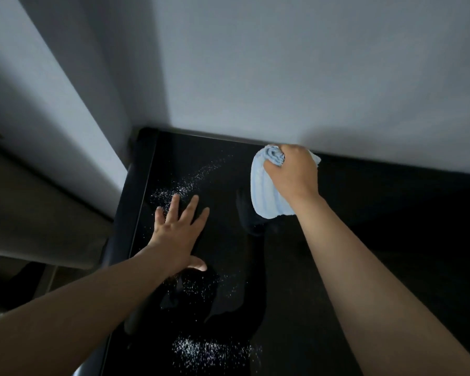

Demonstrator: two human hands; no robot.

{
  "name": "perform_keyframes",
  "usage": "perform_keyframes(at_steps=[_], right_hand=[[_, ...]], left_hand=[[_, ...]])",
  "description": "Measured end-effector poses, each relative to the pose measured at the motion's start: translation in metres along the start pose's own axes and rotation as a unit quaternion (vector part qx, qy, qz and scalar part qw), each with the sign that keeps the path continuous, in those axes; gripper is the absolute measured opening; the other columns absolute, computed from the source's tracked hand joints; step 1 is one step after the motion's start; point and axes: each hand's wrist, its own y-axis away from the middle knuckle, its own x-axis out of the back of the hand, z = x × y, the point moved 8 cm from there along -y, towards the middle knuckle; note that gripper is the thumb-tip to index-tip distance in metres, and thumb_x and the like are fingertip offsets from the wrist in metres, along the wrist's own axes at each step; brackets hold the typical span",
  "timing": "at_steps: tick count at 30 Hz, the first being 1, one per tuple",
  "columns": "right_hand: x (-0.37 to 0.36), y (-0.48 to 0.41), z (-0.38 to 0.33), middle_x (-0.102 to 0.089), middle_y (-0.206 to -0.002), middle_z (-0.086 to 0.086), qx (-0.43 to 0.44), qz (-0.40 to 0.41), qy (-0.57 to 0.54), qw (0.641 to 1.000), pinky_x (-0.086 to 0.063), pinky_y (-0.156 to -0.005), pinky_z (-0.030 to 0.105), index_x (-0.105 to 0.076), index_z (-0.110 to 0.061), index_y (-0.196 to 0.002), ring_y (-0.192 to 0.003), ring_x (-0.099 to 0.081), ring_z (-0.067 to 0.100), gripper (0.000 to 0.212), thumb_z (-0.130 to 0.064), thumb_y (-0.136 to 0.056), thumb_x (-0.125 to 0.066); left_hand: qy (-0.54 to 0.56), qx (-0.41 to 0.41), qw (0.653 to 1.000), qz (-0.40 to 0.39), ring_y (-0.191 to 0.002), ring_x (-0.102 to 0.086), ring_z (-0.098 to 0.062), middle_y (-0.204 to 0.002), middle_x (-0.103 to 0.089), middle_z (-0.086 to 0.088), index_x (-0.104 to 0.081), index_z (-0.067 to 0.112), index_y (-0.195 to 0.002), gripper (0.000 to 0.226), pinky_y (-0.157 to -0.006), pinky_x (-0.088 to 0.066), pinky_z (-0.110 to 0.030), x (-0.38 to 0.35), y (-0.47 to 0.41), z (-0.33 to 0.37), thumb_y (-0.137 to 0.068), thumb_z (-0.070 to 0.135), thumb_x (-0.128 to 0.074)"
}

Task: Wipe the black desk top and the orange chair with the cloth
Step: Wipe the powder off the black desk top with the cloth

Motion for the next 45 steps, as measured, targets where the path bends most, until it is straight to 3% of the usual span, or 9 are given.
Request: perform_keyframes(at_steps=[5, 8, 13, 18, 22, 26, 40, 45], right_hand=[[-0.035, -0.045, -0.005, -0.062, -0.079, 0.002, 0.008, -0.030, 0.016, 0.999, -0.049, -0.071, 0.041, -0.061, -0.019, -0.082, -0.082, -0.060, 0.025, 0.006, -0.022, -0.084, -0.057], [-0.055, -0.066, -0.005, -0.066, -0.088, 0.004, -0.011, -0.040, 0.025, 0.999, -0.049, -0.078, 0.042, -0.065, -0.013, -0.095, -0.087, -0.061, 0.025, 0.017, -0.024, -0.087, -0.055], [-0.087, -0.076, 0.002, -0.064, -0.091, 0.004, -0.031, -0.067, 0.056, 0.996, -0.046, -0.071, 0.034, -0.063, -0.012, -0.096, -0.086, -0.060, 0.023, 0.018, -0.026, -0.090, -0.053], [-0.100, -0.072, 0.006, -0.060, -0.080, 0.003, -0.039, -0.089, 0.073, 0.993, -0.040, -0.061, 0.032, -0.050, -0.019, -0.078, -0.081, -0.057, 0.023, 0.014, -0.026, -0.090, -0.054], [-0.097, -0.066, 0.006, -0.060, -0.078, 0.001, -0.037, -0.100, 0.075, 0.992, -0.040, -0.059, 0.032, -0.056, -0.018, -0.080, -0.076, -0.056, 0.019, 0.011, -0.023, -0.090, -0.054], [-0.093, -0.048, 0.005, -0.064, -0.082, 0.002, -0.024, -0.090, 0.073, 0.993, -0.052, -0.067, 0.037, -0.064, -0.014, -0.087, -0.080, -0.057, 0.019, 0.011, -0.021, -0.090, -0.057], [-0.088, 0.020, 0.016, -0.066, -0.099, 0.002, -0.019, -0.070, 0.042, 0.997, -0.050, -0.085, 0.042, -0.066, -0.013, -0.107, -0.098, -0.058, 0.021, 0.023, -0.021, -0.085, -0.064], [-0.087, 0.038, 0.018, -0.066, -0.102, 0.000, -0.027, -0.080, 0.063, 0.994, -0.049, -0.088, 0.035, -0.065, -0.015, -0.111, -0.100, -0.058, 0.017, 0.025, -0.022, -0.088, -0.060]], left_hand=[[0.040, 0.024, 0.999, -0.022, -0.136, 0.035, -0.043, -0.151, 0.039, -0.002, 0.021, 0.032, -0.149, 0.128, -0.110, 0.004, -0.067, -0.008, -0.004, -0.011, -0.064, 0.075, -0.065], [0.048, 0.027, 0.998, -0.028, -0.136, 0.036, -0.043, -0.149, 0.043, -0.001, 0.023, 0.033, -0.148, 0.129, -0.111, 0.003, -0.067, -0.011, -0.005, -0.010, -0.064, 0.074, -0.066], [0.062, 0.025, 0.997, -0.029, -0.136, 0.036, -0.043, -0.147, 0.045, 0.001, 0.024, 0.035, -0.147, 0.129, -0.109, 0.006, -0.067, -0.014, -0.007, -0.011, -0.063, 0.074, -0.066], [0.068, 0.023, 0.997, -0.039, -0.135, 0.036, -0.043, -0.146, 0.046, 0.001, 0.024, 0.034, -0.147, 0.129, -0.109, 0.006, -0.068, -0.015, -0.008, -0.010, -0.064, 0.072, -0.067], [0.066, 0.023, 0.997, -0.040, -0.135, 0.036, -0.043, -0.146, 0.046, 0.000, 0.024, 0.034, -0.147, 0.129, -0.109, 0.006, -0.068, -0.014, -0.007, -0.010, -0.064, 0.073, -0.067], [0.060, 0.024, 0.997, -0.040, -0.136, 0.035, -0.044, -0.147, 0.046, 0.000, 0.024, 0.034, -0.147, 0.129, -0.108, 0.005, -0.068, -0.013, -0.006, -0.010, -0.064, 0.073, -0.066], [0.070, 0.024, 0.997, -0.037, -0.137, 0.033, -0.043, -0.150, 0.042, 0.000, 0.022, 0.034, -0.148, 0.129, -0.108, 0.005, -0.068, -0.012, -0.006, -0.009, -0.064, 0.071, -0.069], [0.074, 0.023, 0.996, -0.035, -0.137, 0.033, -0.043, -0.150, 0.041, -0.001, 0.022, 0.034, -0.148, 0.129, -0.108, 0.005, -0.069, -0.011, -0.006, -0.009, -0.064, 0.070, -0.070]])
